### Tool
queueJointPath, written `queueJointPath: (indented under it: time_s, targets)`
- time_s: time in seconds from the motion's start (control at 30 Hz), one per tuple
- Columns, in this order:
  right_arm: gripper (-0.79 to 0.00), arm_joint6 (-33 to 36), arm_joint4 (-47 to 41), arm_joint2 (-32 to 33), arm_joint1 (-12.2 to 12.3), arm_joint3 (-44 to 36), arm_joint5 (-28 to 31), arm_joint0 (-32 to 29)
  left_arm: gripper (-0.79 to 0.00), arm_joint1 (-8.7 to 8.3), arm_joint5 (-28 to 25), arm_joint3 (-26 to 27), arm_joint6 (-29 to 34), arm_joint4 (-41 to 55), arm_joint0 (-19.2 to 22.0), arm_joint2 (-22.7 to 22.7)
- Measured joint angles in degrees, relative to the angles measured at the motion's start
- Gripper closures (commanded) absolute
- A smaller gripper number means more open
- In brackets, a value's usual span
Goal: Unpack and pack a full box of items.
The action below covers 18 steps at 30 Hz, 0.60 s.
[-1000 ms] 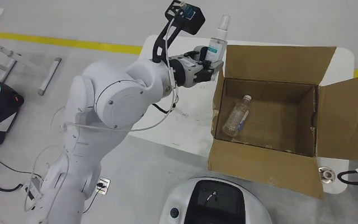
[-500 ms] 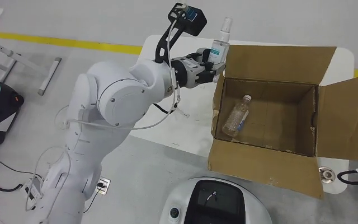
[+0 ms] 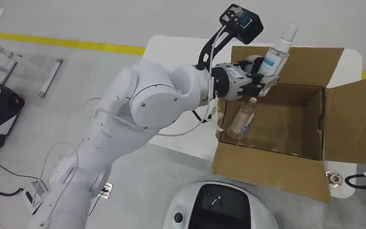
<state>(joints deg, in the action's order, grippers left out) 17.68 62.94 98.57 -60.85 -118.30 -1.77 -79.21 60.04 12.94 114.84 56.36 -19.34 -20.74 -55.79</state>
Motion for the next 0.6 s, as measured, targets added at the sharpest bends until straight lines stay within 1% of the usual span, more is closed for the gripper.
queueJointPath:
  time_s: [0.1, 0.27, 0.33, 0.37, 0.6]
  targets:
    - [0.000, 0.00, 0.00, 0.00, 0.00, 0.00, 0.00, 0.00, 0.000, 0.98, 0.95, -1.95, -0.22, 2.73, 0.86, 3.66]
    - [0.000, 0.00, 0.00, 0.00, 0.00, 0.00, 0.00, 0.00, 0.000, 2.05, 0.37, -4.45, 0.27, 5.31, 1.38, 7.59]
    - [0.000, 0.00, 0.00, 0.00, 0.00, 0.00, 0.00, 0.00, -0.009, 2.13, 0.34, -4.61, 0.36, 5.52, 1.37, 7.86]
    - [0.000, 0.00, 0.00, 0.00, 0.00, 0.00, 0.00, 0.00, 0.000, 2.12, 0.34, -4.60, 0.36, 5.52, 1.36, 7.85]
    - [0.000, 0.00, 0.00, 0.00, 0.00, 0.00, 0.00, 0.00, 0.000, 2.11, 0.35, -4.57, 0.34, 5.49, 1.36, 7.80]
